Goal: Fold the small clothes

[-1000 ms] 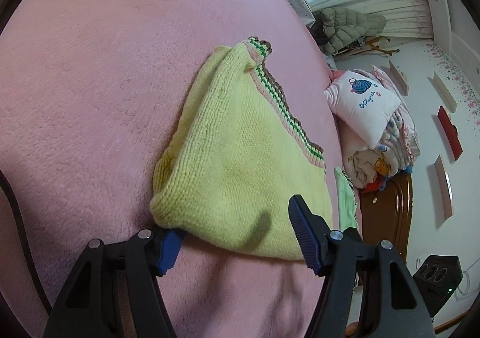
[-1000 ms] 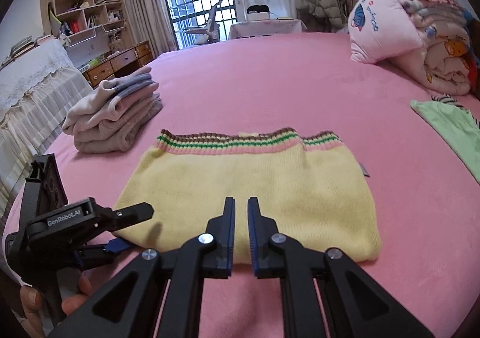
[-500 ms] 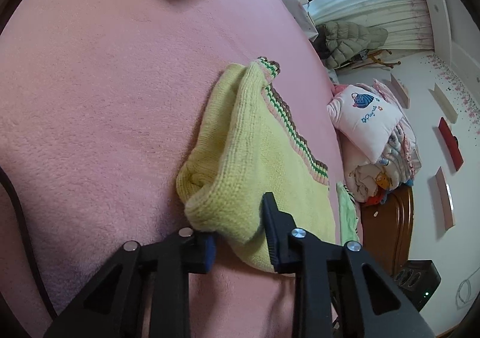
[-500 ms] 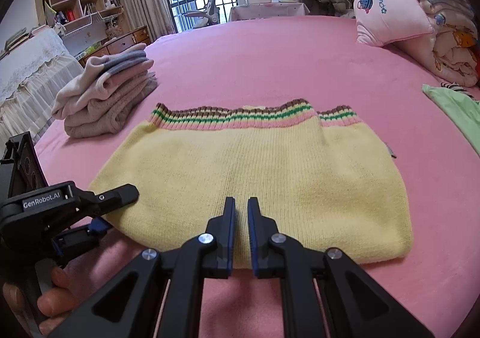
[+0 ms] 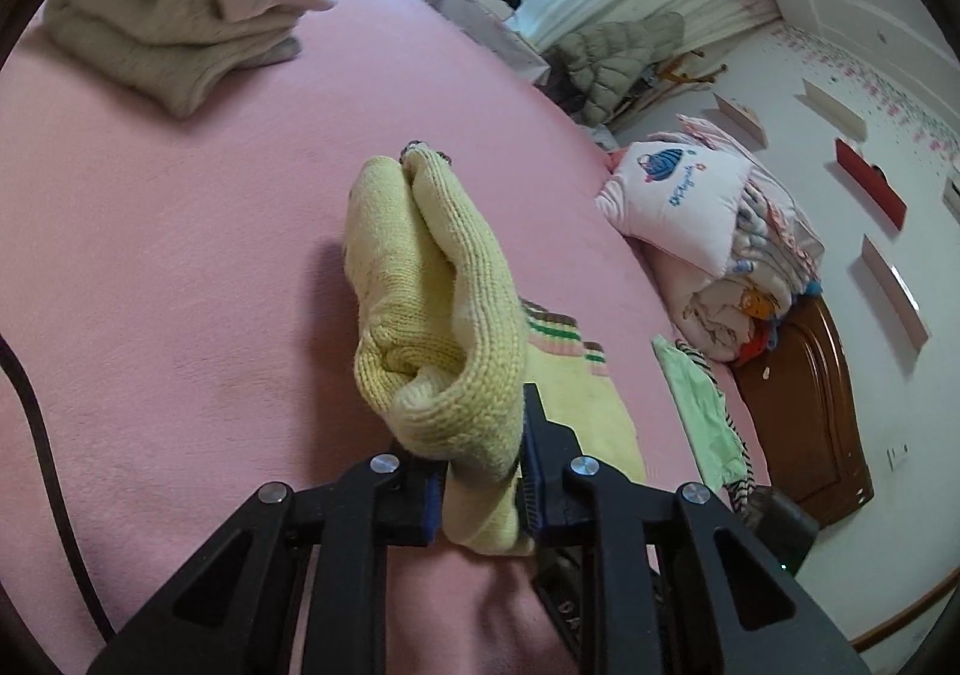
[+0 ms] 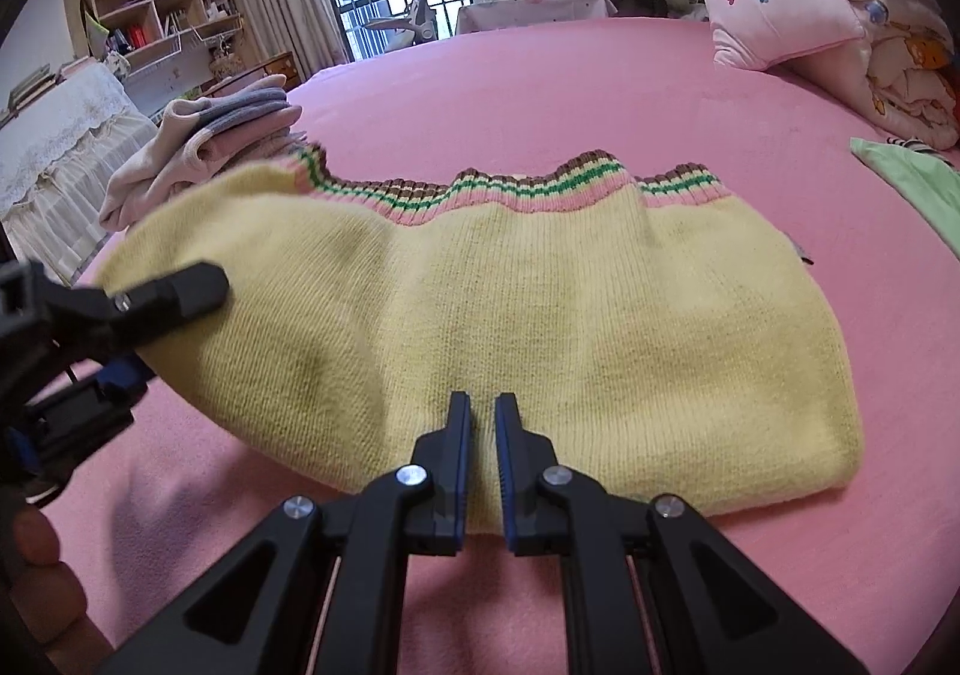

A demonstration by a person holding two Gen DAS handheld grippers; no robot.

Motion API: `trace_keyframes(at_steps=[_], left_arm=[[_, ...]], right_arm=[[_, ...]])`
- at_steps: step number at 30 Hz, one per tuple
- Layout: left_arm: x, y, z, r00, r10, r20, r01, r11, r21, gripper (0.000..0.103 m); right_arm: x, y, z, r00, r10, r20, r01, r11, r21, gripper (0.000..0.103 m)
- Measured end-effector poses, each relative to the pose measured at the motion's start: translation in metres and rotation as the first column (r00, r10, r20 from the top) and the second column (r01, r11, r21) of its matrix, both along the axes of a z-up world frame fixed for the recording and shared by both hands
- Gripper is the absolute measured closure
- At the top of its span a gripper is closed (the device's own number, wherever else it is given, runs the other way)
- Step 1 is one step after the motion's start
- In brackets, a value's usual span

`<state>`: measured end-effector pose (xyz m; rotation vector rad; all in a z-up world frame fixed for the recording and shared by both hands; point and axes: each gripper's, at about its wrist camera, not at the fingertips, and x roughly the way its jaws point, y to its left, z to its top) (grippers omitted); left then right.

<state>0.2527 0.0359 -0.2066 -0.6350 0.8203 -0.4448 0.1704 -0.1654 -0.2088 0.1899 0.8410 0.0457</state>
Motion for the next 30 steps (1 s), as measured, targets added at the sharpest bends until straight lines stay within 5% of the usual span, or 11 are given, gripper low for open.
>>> trace_keyframes(at_steps=[11,26,30], left_arm=[[-0.009,-0.065,0.031,0.984,-0.154,0.088,0.148,0.987,0.068,0.088],[-0.008,-0.151,0.026,0.955,-0.295,0.006,0.293,0.95,0.108,0.088],[-0.007,-0.16,0.023,0.953,-0.304,-0.01,0.303,0.944,0.133,0.088]], right_arm=[[-0.007,-0.03,-0.01,0.999,-0.045,0.005,0.043,0.977,0.21,0.095],[-0.011,-0.085,-0.029,0.991,-0.069,-0.117,0.12,0.844,0.523,0.098],[-0.016,-0.093,-0.023,0.983,-0.012,-0.181,0.104,0.852,0.514,0.098]])
